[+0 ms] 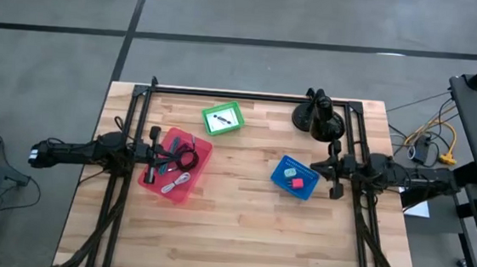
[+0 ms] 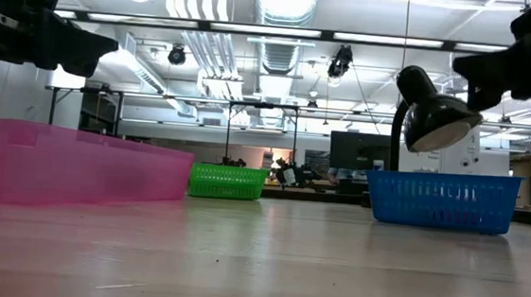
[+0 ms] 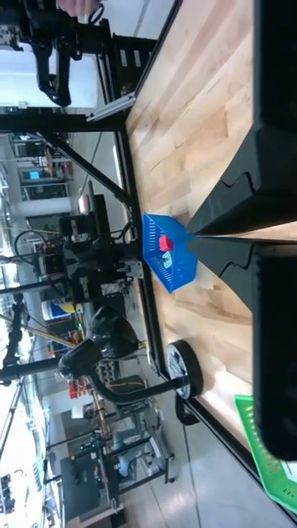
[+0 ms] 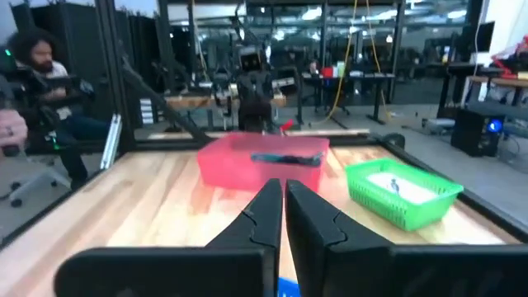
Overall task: Pick and place items into bin
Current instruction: Return to Home Position
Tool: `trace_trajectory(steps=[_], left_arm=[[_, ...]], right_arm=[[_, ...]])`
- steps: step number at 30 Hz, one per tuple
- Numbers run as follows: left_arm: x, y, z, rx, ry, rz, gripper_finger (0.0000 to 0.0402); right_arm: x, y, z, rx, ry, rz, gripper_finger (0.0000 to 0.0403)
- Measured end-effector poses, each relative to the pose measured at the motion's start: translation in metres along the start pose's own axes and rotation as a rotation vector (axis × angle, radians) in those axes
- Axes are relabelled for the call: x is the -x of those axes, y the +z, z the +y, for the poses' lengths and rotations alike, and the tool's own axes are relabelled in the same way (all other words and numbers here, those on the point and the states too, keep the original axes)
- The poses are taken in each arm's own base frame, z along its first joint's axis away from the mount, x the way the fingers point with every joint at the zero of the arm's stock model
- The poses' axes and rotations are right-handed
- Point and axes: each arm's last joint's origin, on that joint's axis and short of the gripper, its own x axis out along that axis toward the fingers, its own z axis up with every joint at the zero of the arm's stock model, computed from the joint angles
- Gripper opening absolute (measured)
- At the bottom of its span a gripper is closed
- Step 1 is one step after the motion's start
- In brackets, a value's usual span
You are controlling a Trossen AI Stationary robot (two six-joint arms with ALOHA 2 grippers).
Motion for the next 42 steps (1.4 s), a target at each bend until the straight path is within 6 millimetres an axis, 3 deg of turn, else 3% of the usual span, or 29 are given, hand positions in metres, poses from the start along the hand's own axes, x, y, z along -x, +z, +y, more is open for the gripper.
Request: trace_trajectory(steps=[3,19,25,42], left_arm=[[-0.0001,-0.0002,-0.0001,0.001,-0.002,0.0,0.0],[-0.0007,-0.0009,-0.0003,0.071,-0.007,0.008,0.0],[-0.0017,-0.0022,-0.0005,0.079,-0.009,0.025,0.0],[-0.0055,0.0006,0.0,0.077,-0.009,-0.007,0.0]], right_arm=[[-0.001,-0.0082,-0.0005,-0.001,-0.007,0.048,0.0009],[-0.0008,-0.0075,-0.001,0.035,-0.027,0.039,0.0009],[-0.0008,-0.0075,-0.001,-0.07,-0.029,0.038,0.0009],[-0.0008,-0.0076,-0.001,-0.075,-0.029,0.039,0.0009]])
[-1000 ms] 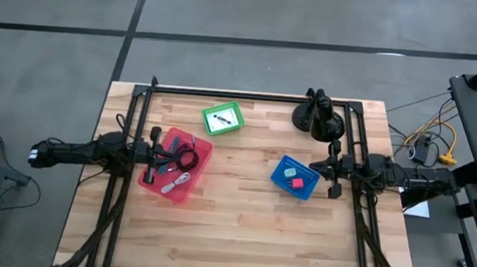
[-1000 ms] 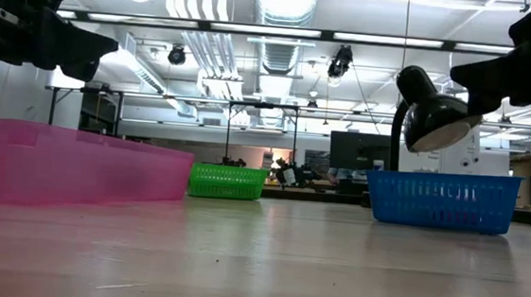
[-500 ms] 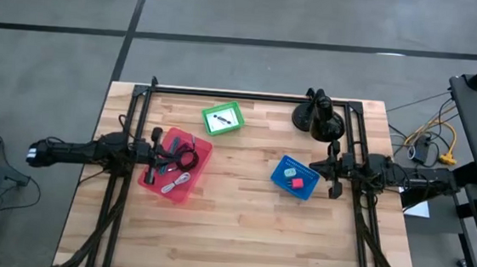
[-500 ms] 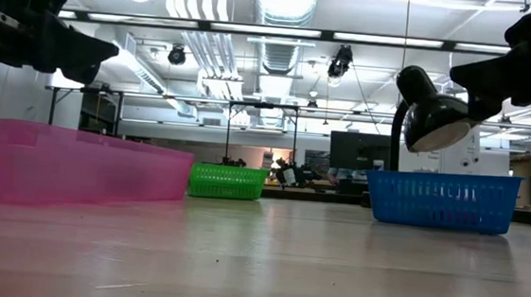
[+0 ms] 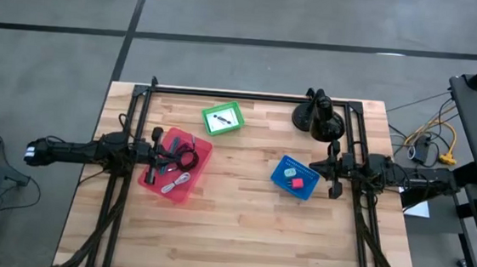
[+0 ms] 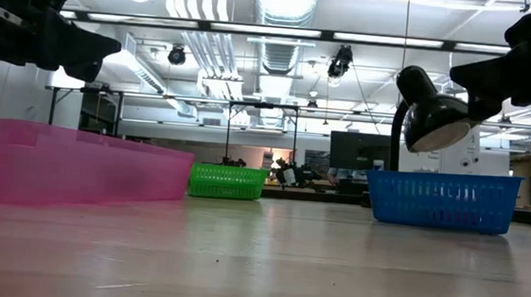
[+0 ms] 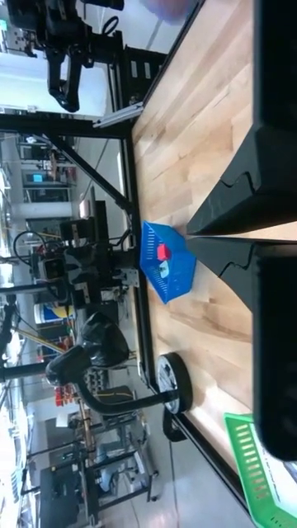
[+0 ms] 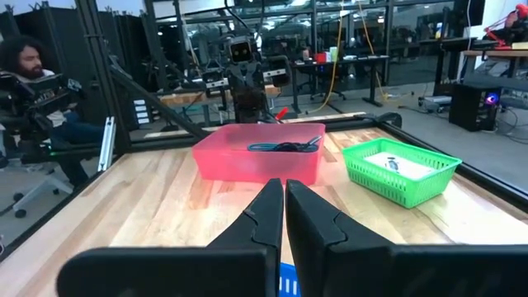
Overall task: Pick and place items into bin
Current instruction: Return to Home Position
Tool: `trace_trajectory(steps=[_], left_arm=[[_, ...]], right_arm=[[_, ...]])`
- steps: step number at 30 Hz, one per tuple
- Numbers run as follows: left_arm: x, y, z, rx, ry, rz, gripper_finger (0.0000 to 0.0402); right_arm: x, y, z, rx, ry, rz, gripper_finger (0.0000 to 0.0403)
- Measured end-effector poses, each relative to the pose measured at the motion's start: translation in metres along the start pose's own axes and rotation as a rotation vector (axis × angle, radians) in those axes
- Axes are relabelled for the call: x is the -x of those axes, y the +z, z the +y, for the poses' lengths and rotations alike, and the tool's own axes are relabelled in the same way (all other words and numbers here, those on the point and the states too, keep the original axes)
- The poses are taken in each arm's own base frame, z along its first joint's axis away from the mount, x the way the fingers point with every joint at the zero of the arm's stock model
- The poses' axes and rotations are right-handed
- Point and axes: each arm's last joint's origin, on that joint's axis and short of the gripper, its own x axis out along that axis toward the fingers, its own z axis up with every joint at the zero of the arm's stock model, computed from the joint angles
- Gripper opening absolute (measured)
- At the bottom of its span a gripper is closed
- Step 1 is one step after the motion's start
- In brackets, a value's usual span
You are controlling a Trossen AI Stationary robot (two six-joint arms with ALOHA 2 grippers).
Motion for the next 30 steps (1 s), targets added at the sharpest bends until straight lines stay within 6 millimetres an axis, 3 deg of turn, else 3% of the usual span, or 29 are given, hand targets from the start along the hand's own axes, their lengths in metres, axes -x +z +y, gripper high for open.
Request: trace_trajectory(steps=[30], left_arm=[[-0.0009,-0.0007,0.0001,0.0,0.003,0.009,0.0]], right_arm=[[0.0001,0.0002,0.0,0.0,0.0,-0.001,0.0009]])
